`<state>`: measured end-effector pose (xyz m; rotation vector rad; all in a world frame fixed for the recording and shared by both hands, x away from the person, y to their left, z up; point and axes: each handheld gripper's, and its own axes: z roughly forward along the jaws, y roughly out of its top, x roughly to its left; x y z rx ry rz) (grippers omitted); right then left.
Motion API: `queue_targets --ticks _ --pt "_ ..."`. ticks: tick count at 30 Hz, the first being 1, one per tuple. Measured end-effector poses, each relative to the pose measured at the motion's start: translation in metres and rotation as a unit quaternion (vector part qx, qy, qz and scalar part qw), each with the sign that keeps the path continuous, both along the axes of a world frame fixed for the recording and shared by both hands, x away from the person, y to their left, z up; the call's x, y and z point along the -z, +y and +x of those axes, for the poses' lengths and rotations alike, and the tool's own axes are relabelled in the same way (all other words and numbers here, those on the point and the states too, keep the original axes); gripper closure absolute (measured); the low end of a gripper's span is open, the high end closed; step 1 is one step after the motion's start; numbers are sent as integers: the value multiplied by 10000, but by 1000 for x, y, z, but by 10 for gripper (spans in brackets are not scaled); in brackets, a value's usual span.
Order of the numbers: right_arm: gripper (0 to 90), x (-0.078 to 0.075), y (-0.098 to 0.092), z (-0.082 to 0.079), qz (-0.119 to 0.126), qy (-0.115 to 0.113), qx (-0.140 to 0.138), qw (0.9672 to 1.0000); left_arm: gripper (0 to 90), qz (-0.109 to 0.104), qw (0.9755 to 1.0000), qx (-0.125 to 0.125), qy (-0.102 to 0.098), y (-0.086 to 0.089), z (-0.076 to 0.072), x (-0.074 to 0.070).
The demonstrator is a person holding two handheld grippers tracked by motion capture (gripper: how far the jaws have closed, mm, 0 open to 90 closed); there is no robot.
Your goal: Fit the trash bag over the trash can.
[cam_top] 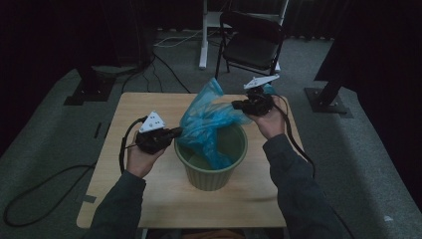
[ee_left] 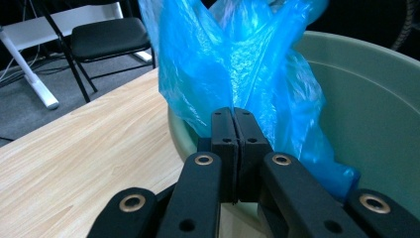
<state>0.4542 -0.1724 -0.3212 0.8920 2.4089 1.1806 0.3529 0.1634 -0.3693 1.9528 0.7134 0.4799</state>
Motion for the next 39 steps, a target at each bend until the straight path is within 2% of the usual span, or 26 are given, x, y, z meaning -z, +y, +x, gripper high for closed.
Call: queue_targets --ticks 6,13,17,18,19,21,24,27,30,31,36,39 --pt "900 -3 -14 9 -14 7 474 9989 890 -18 9999 -96 35 7 1 3" --pt "900 3 -31 17 -72 194 947 9953 891 -87 9997 -235 69 17 1 6" --pt "898 9 -36 19 -130 311 1059 9938 891 -83 9996 -253 96 19 2 8" --pt "869 9 -37 19 -113 326 1033 9941 890 -59 9996 -250 93 19 2 8" --pt "794 8 -36 18 -77 330 983 9946 890 -36 9997 -231 84 18 2 8" --pt "686 4 -34 14 -30 203 849 9962 890 -22 9997 -210 76 16 2 8" --pt "631 -8 -31 5 216 10 545 9983 889 -79 9997 -219 84 15 2 7" --pt "604 -13 -26 -3 344 0 229 9991 887 -85 9997 -223 79 15 2 7" --pt "583 -11 -21 -12 429 153 -105 9989 885 -89 9997 -220 84 16 1 8" --pt "580 -8 -19 -17 361 197 -224 9989 884 -90 9997 -219 92 16 1 8" --pt "611 10 -19 -34 175 391 -472 9980 881 -115 9995 -252 152 20 2 12" --pt "613 15 -21 -38 158 462 -501 9975 881 -121 9995 -256 169 21 1 13"
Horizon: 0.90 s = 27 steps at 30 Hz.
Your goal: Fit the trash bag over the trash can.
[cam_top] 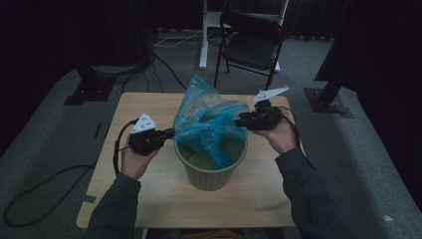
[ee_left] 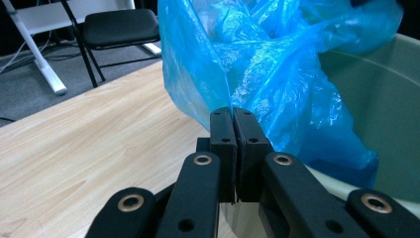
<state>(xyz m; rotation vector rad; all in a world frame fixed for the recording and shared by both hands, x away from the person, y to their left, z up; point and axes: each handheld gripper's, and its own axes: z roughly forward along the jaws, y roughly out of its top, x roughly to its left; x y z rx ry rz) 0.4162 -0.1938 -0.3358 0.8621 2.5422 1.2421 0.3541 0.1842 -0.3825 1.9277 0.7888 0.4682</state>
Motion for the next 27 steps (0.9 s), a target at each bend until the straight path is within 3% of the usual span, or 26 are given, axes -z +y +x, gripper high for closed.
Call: queue_targets --ticks 2,7,10,11,13,17,18,21,24,27 --pt "621 7 -5 -7 -81 98 21 9999 879 -20 10000 1 64 3 -1 3" --pt "620 10 -8 -11 -204 68 74 9997 878 -43 9999 0 154 4 -2 9" --pt "676 12 -8 -10 -300 37 138 9994 878 -48 9998 -2 177 4 -2 10" --pt "766 12 -9 -9 -253 27 142 9996 878 -37 9998 -3 196 5 -1 11" --pt "834 10 -8 -8 -207 -2 134 9997 872 -38 9998 -23 202 5 -1 11" --pt "880 5 -6 -9 -131 -98 137 9998 842 -54 9999 -64 150 7 -2 8" --pt "864 3 -5 -9 -94 -132 130 9998 836 -70 9999 -71 128 8 -3 6" --pt "657 -4 -1 -8 87 -189 95 9997 826 -127 9998 -85 101 10 -3 4" --pt "567 -7 7 -6 173 -235 -30 9996 800 -134 9998 -112 86 10 -3 2" --pt "537 -6 17 -2 164 -210 -71 9996 767 -181 9997 -132 41 12 -4 0"
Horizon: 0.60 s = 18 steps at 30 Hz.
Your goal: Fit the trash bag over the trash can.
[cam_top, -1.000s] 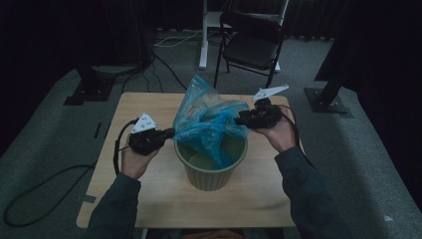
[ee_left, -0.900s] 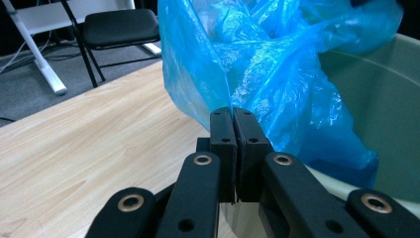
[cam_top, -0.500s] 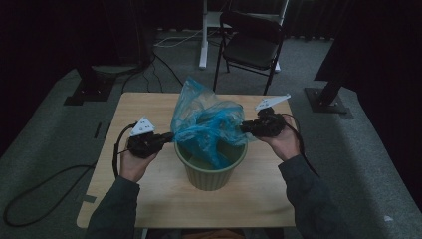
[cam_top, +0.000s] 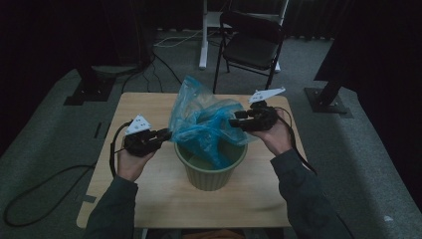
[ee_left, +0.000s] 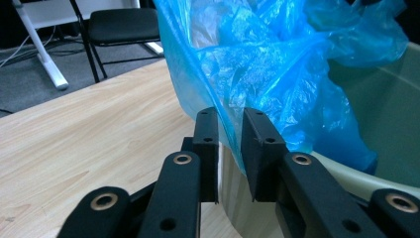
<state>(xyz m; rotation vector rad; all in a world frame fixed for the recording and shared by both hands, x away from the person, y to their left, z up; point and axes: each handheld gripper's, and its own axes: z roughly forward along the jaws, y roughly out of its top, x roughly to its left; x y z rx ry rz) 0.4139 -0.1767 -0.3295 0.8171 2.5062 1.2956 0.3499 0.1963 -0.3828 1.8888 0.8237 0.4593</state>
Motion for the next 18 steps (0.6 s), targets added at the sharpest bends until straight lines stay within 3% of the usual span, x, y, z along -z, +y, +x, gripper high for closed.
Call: queue_targets --ticks 1,5,7,13,17,18 --pt "549 1 3 2 -31 25 13 10000 757 -9 10000 -11 -13 1 0 -1" --pt "814 6 9 6 -207 61 4 9998 712 -80 9999 -86 -120 7 -2 -9" --pt "877 7 10 5 -219 21 -8 9998 703 -136 9997 -114 -166 9 -1 -13" --pt "899 4 12 2 -268 -51 -49 9996 686 -202 9994 -45 -292 2 4 -29" --pt "899 2 14 0 -279 -101 -90 9995 659 -164 9993 66 -322 -14 14 -41" --pt "899 2 15 0 -285 -119 -118 9995 647 -72 9994 81 -321 -24 21 -42"
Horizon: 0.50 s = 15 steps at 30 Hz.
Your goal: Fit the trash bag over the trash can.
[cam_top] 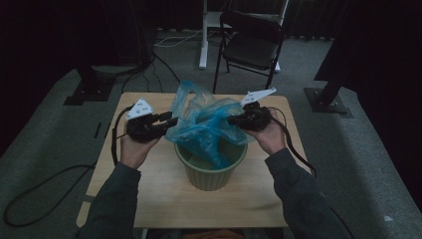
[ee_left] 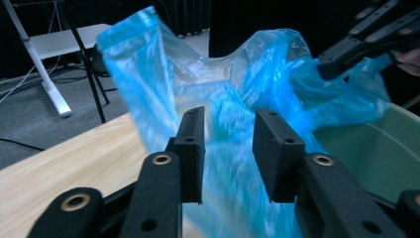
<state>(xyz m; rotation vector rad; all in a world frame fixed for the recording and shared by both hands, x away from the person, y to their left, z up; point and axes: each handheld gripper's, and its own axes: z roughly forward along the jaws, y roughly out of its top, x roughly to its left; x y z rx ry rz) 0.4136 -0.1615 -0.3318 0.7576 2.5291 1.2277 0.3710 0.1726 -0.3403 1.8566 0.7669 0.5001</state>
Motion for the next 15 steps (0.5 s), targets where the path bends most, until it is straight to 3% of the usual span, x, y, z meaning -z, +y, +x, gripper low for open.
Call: queue_targets --ticks 5,11,12,15 --pt "898 1 4 -1 -73 -27 -50 10000 581 246 9997 35 64 -23 18 -2" --pt "896 0 7 -3 -116 -84 -98 9998 518 689 9968 73 396 -48 39 5" --pt "895 0 7 -3 -109 -95 -96 9998 539 689 9968 73 396 -48 39 5" --pt "895 0 6 -3 -193 -130 -18 9997 722 773 9959 -93 463 -51 45 10"
